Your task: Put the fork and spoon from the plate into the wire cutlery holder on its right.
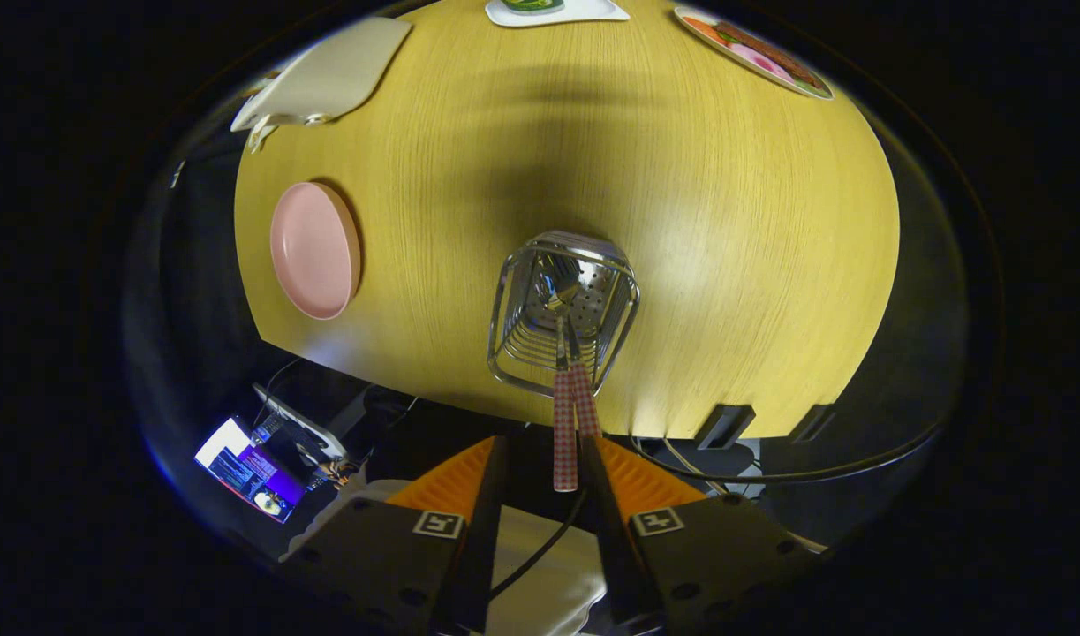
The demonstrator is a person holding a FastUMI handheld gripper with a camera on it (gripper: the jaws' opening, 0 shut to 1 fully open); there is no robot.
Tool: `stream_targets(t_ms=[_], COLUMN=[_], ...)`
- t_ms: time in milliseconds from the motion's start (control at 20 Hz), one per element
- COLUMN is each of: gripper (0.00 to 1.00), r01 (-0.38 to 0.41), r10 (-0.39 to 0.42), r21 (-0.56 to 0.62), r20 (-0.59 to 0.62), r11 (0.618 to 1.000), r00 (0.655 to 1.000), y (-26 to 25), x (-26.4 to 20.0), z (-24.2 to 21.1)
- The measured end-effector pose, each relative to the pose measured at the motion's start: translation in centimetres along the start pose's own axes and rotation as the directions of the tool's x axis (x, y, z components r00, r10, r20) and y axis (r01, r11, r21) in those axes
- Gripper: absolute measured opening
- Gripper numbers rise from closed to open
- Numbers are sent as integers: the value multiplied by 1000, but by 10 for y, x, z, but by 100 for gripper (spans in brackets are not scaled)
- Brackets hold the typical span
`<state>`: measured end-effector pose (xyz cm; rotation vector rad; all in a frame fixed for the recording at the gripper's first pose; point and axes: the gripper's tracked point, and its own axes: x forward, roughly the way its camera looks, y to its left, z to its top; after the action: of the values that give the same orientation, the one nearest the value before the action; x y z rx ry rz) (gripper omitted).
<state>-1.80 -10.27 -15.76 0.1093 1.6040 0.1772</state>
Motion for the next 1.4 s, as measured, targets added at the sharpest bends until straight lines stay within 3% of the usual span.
stream_targets(t_ms=[100, 150, 250, 450, 650, 950, 1050, 1400], gripper=[69, 86, 99, 99, 99, 99, 99, 99], r01=[-21, -32, -46, -57, -50, -76, -62, -44], r10=[21, 34, 50, 68, 67, 77, 64, 51], r21=[-17, -24, -44, -60, -54, -30, -31, -40], r20=[41, 61, 108, 204, 400, 673, 751, 955], r11=[1000, 999, 998, 997, 997, 997, 998, 998], r00=[999, 998, 993, 977, 914, 736, 658, 292], y=[5, 8, 11, 11, 11, 29, 36, 86], x=[-9, -12, -20, -30, -48, -86, -100, -180], z=[0, -1, -4, -11, -5, -19, -24, -36])
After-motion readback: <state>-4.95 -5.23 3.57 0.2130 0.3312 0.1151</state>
